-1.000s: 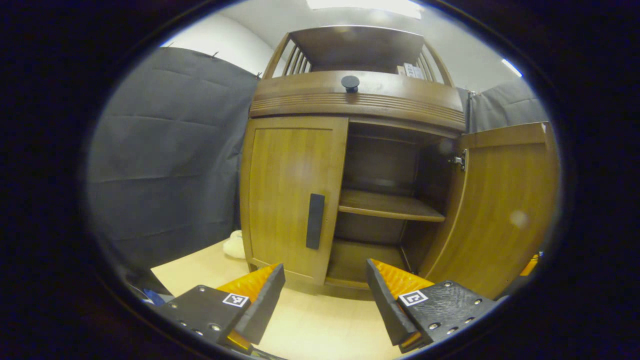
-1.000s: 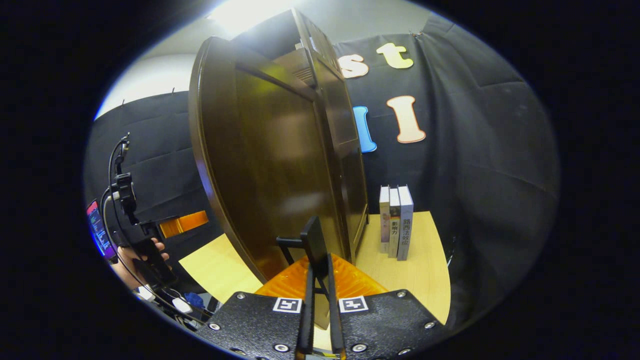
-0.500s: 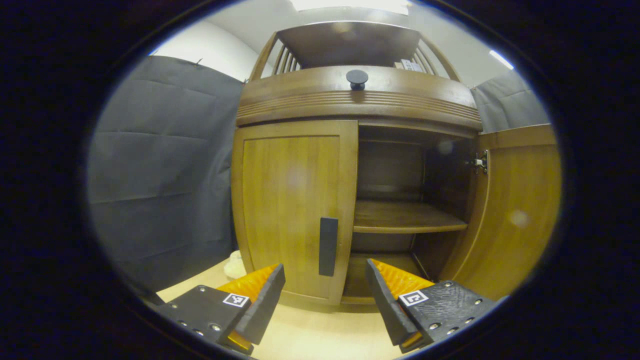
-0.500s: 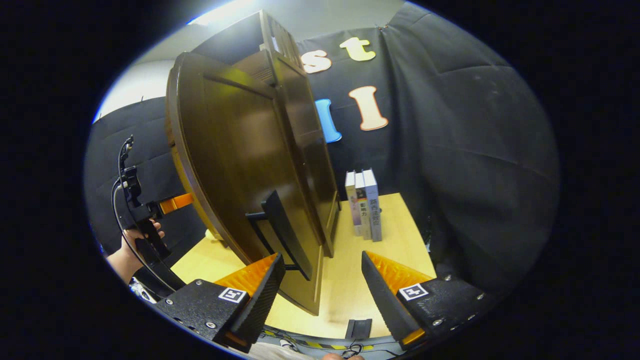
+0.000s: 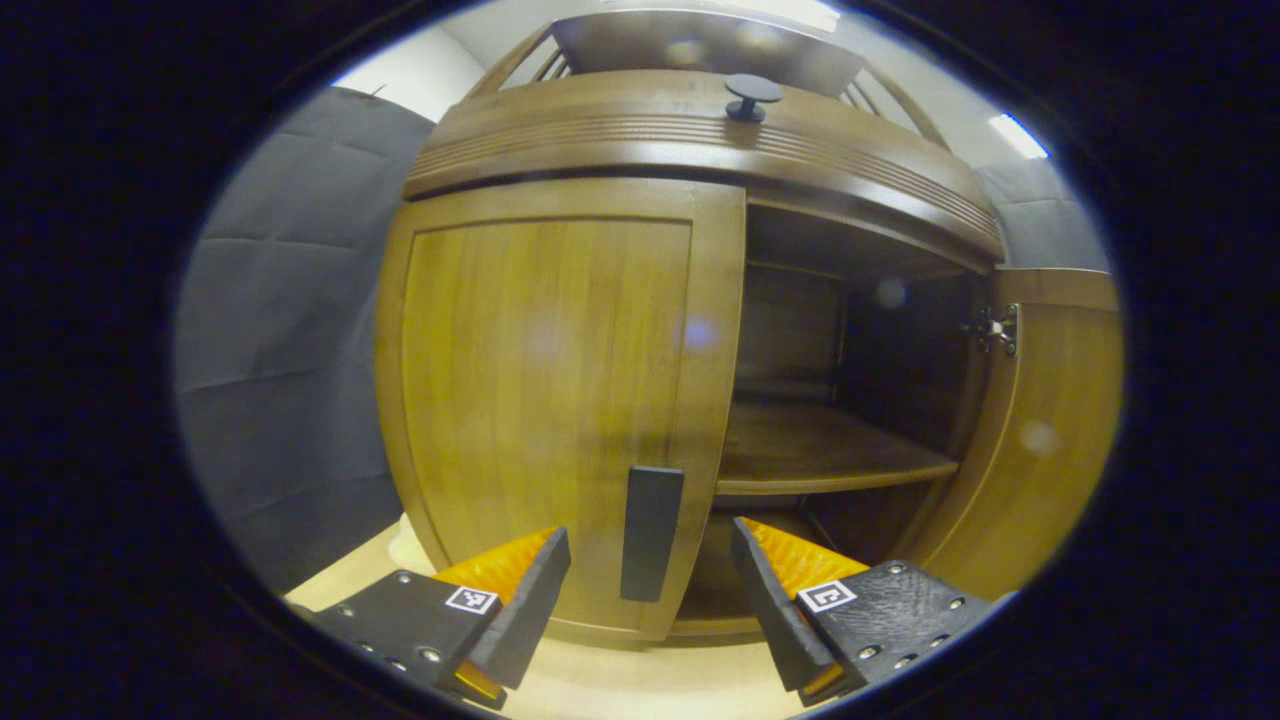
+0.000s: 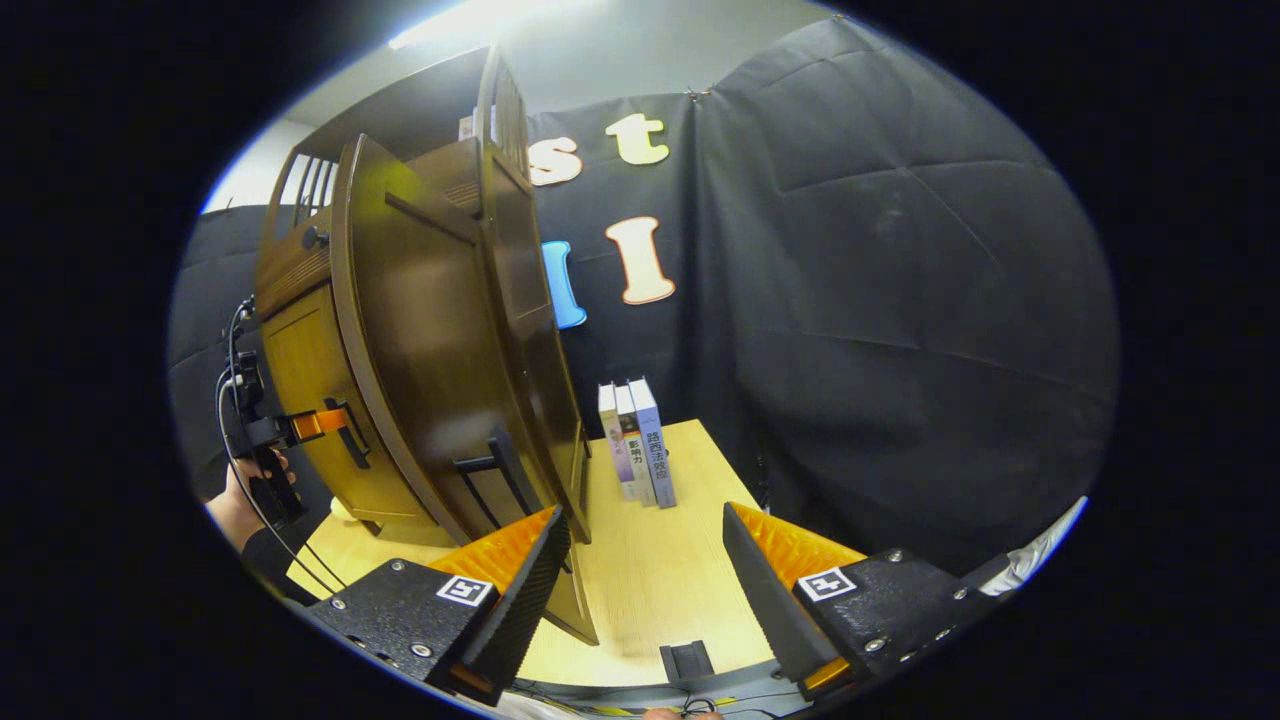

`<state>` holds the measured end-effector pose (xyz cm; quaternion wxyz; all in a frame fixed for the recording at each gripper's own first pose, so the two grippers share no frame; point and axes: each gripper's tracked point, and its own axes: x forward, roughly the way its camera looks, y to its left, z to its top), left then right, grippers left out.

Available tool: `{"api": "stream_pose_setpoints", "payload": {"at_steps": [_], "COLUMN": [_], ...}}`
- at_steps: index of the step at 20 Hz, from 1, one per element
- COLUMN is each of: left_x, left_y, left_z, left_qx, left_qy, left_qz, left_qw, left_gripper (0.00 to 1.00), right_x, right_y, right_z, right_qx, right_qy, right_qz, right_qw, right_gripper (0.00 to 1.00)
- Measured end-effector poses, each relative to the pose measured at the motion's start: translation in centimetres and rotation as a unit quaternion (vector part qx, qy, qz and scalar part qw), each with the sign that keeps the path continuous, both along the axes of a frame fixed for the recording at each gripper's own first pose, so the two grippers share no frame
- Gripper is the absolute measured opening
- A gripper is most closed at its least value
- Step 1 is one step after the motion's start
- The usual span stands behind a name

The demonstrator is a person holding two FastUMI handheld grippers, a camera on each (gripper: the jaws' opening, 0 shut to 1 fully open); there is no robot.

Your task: Open the right door of the double-door shoe cabinet with the right hand, and open the left door with the left hand.

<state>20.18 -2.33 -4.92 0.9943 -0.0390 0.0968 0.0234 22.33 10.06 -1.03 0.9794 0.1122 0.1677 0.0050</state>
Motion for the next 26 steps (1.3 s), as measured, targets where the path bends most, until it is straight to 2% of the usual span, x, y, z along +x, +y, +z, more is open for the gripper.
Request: {"api": "stream_pose_setpoints", "payload": {"at_steps": [3, 4, 6, 9, 10, 12, 13, 14, 16, 17, 18, 21, 22, 23, 26], "left_x": [1.7, 2.2, 2.3, 2.4, 2.7, 3.0, 3.1, 2.8, 2.6, 2.9, 2.9, 2.6, 2.5, 2.4, 1.8], "left_y": [-0.8, -1.3, -2.4, -4.1, -3.4, -2.3, -2.2, -2.1, -2.1, -2.0, -2.0, -1.9, -1.9, -2.1, -2.2], "left_z": [-0.2, 0.3, 1.5, 2.8, 2.6, 2.8, 2.3, 2.3, 2.0, 2.2, 2.3, 2.5, 2.7, 2.9, 3.5], "left_qx": [0.008, 0.014, 0.025, 0.021, 0.025, 0.020, 0.020, 0.025, 0.028, 0.021, 0.017, 0.020, 0.020, 0.017, 0.014], "left_qy": [0.005, 0.006, 0.003, 0.008, 0.008, 0.001, 0.001, 0.001, 0.001, -0.006, -0.013, -0.016, -0.018, -0.020, -0.027], "left_qz": [-0.024, -0.030, -0.041, -0.056, -0.047, -0.042, -0.048, -0.056, -0.053, -0.051, -0.049, -0.056, -0.061, -0.067, -0.078], "left_qw": [1.000, 0.999, 0.999, 0.998, 0.999, 0.999, 0.999, 0.998, 0.998, 0.998, 0.999, 0.998, 0.998, 0.997, 0.997], "left_gripper": [0.88, 0.87, 0.85, 0.66, 0.66, 0.47, 0.37, 0.37, 0.22, 0.21, 0.14, 0.14, 0.21, 0.14, 0.19], "right_x": [-0.3, -0.3, -0.2, -0.5, -0.6, -0.7, -0.7, -0.8, -1.0, -1.0, -1.0, -1.4, -1.4, -1.4, -1.5], "right_y": [-0.6, -0.9, -1.3, -1.5, -1.4, -1.4, -1.3, -1.3, -1.4, -1.3, -1.2, -0.4, -0.2, 0.0, 0.6], "right_z": [-0.1, -0.1, -0.3, -0.5, -0.5, -0.7, -0.7, -0.8, -0.8, -0.9, -1.0, -1.0, -1.0, -1.0, -1.1], "right_qx": [-0.010, -0.016, -0.025, -0.029, -0.030, -0.031, -0.034, -0.039, -0.049, -0.052, -0.054, -0.051, -0.051, -0.052, -0.051], "right_qy": [0.005, 0.004, 0.006, 0.013, 0.016, 0.018, 0.019, 0.021, 0.020, 0.018, 0.017, 0.022, 0.022, 0.022, 0.022], "right_qz": [-0.019, -0.025, -0.037, -0.050, -0.052, -0.056, -0.055, -0.052, -0.043, -0.038, -0.033, -0.015, -0.009, -0.003, 0.015], "right_qw": [1.000, 1.000, 0.999, 0.998, 0.998, 0.998, 0.998, 0.998, 0.998, 0.998, 0.998, 0.998, 0.998, 0.998, 0.998], "right_gripper": [0.95, 0.99, 0.95, 0.92, 0.95, 0.92, 0.95, 0.95, 0.92, 0.92, 0.92, 0.92, 0.92, 0.95, 0.95]}}
